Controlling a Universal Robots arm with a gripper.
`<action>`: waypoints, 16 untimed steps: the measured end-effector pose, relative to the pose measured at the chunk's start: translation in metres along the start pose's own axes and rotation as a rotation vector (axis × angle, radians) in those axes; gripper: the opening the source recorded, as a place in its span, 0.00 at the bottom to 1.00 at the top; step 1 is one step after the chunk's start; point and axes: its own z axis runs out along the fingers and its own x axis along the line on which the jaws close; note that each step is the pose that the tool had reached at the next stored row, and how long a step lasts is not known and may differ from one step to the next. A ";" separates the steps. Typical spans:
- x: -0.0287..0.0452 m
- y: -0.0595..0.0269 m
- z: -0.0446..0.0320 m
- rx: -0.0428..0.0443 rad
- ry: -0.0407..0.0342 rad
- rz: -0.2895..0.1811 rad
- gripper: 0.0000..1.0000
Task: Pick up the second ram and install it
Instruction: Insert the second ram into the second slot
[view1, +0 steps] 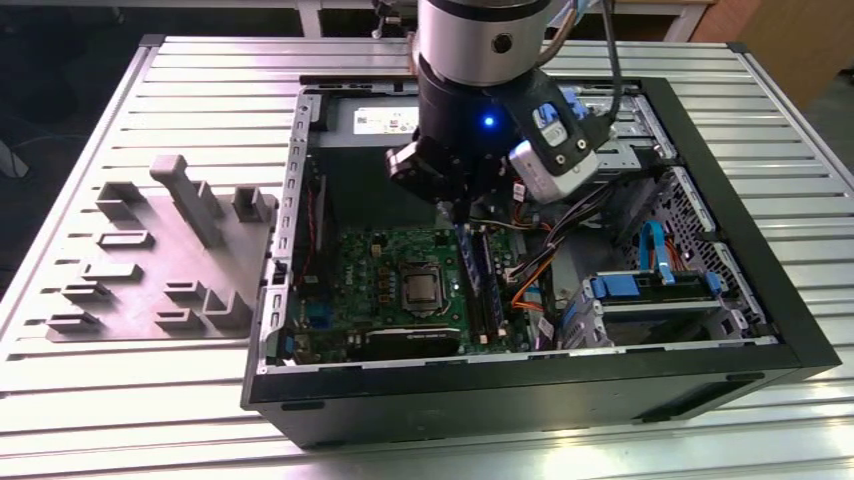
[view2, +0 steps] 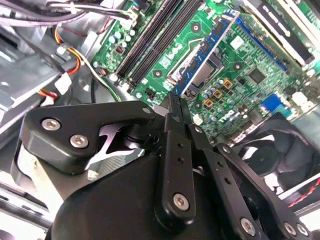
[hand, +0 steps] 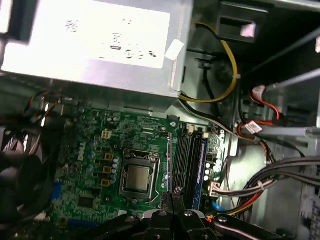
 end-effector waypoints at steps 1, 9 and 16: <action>0.0000 0.0000 0.0002 0.0009 -0.0007 0.018 0.11; 0.0000 -0.0001 0.0012 0.0039 -0.0040 0.089 0.11; -0.0022 -0.0007 0.0078 0.0035 -0.0036 0.082 0.11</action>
